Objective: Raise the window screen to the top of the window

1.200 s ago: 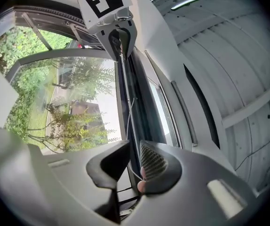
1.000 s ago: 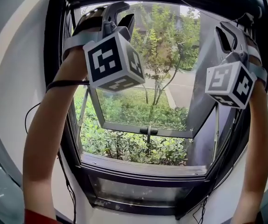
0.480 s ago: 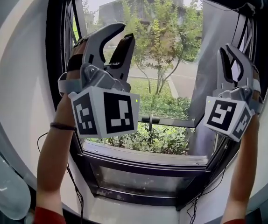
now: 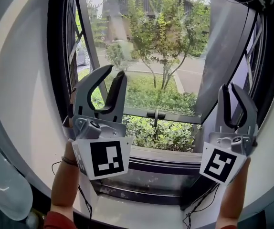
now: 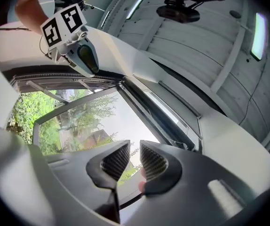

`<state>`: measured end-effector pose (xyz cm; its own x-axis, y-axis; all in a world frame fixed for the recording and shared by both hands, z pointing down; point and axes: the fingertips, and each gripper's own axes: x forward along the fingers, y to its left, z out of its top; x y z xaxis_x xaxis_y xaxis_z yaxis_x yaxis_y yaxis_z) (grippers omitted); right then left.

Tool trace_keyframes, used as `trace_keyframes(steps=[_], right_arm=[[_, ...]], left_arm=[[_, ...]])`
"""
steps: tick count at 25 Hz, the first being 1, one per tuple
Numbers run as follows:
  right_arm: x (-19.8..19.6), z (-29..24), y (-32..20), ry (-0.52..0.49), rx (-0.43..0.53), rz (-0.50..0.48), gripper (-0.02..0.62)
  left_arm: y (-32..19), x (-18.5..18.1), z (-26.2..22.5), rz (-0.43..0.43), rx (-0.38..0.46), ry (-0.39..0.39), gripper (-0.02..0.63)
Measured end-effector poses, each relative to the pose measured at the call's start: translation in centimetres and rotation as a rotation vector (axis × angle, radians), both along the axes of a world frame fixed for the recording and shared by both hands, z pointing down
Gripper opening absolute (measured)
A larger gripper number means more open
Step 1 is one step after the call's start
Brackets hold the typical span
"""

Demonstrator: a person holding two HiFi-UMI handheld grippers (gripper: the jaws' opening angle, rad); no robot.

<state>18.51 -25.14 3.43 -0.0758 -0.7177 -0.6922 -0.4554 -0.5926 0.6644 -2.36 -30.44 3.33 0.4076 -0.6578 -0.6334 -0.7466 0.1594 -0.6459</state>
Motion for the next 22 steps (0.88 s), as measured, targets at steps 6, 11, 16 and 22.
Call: trace_keyframes(steps=[6, 11, 16, 22], right_arm=[[-1.1, 3.9, 1.7, -0.066, -0.009, -0.103, 0.074], [-1.3, 7.0, 2.4, -0.164, -0.044, -0.213, 0.074], [-0.9, 11.5, 1.5, -0.279, -0.117, -0.280, 0.074], [-0.9, 18.8, -0.2, -0.366, -0.236, -0.319, 0.074]], left_arm=[[-0.4, -0.3, 5.2, 0.067, -0.088, 0.063, 0.080], [-0.3, -0.6, 9.6, 0.138, -0.182, 0.158, 0.080], [-0.8, -1.2, 14.7, 0.189, -0.285, 0.230, 0.080], [-1.9, -2.6, 22.4, 0.213, -0.466, 0.336, 0.080]])
